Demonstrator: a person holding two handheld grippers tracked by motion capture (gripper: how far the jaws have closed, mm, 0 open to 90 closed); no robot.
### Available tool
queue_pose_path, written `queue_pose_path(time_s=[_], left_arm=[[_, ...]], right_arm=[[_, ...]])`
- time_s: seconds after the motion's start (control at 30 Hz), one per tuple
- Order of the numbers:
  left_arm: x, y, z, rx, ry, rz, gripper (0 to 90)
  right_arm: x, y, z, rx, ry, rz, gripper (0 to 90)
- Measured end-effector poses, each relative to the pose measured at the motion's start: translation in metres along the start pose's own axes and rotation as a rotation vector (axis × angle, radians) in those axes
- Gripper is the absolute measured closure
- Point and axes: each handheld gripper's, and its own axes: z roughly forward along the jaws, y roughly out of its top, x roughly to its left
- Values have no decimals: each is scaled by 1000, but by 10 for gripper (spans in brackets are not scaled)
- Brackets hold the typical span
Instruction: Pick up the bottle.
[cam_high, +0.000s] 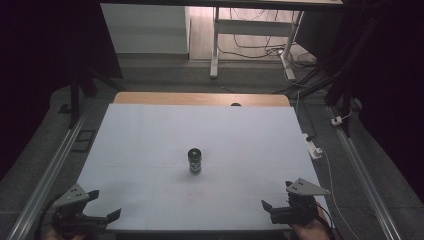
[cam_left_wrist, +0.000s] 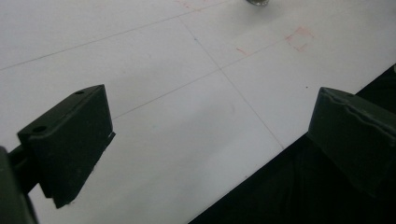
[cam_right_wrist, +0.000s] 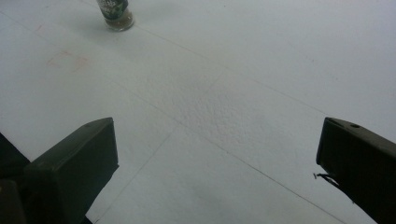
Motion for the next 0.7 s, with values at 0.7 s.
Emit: queue_pose_path(time_s=[0.7], left_arm=[[-4, 3, 6, 45, 30, 33, 0]], right_arm=[[-8, -1, -1, 21, 97, 112, 6]])
